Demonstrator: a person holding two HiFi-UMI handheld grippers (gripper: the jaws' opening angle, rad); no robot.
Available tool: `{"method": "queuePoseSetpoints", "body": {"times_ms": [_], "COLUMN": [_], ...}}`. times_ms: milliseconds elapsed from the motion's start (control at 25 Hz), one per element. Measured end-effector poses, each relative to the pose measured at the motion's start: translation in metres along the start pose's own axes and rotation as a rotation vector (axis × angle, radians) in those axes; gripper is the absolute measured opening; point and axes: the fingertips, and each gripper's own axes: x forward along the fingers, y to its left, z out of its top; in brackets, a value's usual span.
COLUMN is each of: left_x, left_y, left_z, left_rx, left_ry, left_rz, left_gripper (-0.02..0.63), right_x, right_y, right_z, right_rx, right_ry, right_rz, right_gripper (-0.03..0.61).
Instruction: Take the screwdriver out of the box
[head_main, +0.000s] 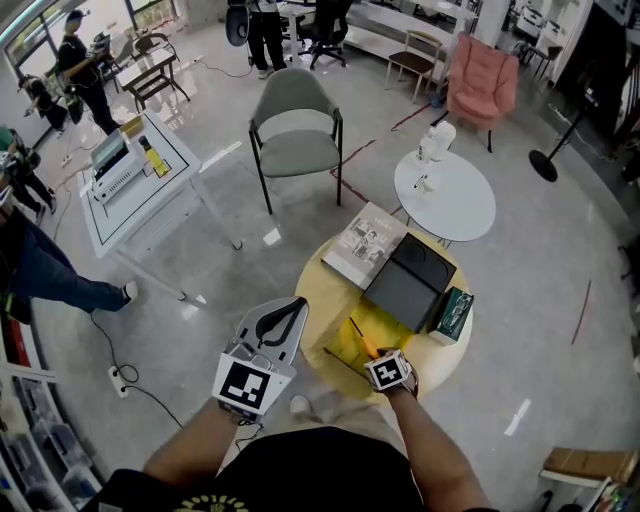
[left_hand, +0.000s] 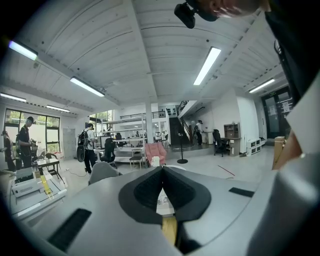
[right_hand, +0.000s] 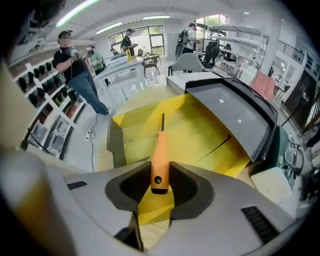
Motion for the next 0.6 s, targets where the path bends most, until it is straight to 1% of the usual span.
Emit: {"method": "queuePoseSetpoints", "body": {"times_ms": [120, 280, 520, 600], "left_x": [-0.002, -0.004, -0.007, -0.006], "left_y": [0.003, 0.003, 0.004, 0.004], "left_z": [0.006, 0.013, 0.025, 0.028], "left_rx": [0.004, 0.014, 0.005, 0.015], "left_ry": [-0.013, -0.025, -0.046, -0.05], "left_rz": [-0.001, -0.017, -0.039, -0.047], "left_gripper": [0.012, 0.012, 0.012, 0.012], "right_x": [-0.018, -0.036, -0.074, -0.084], "right_y": [0.0, 0.002, 0.005, 0.004], "right_z": [0.01, 0.012, 0.02, 0.024], "right_rx": [0.084, 0.145, 0.258, 0.302], "right_ry": [-0.1, -0.212, -0.341, -0.386], "right_rz": [0.016, 0.042, 0.06, 0.064], "right_gripper": [0.129, 0.129, 0.129, 0.129]}}
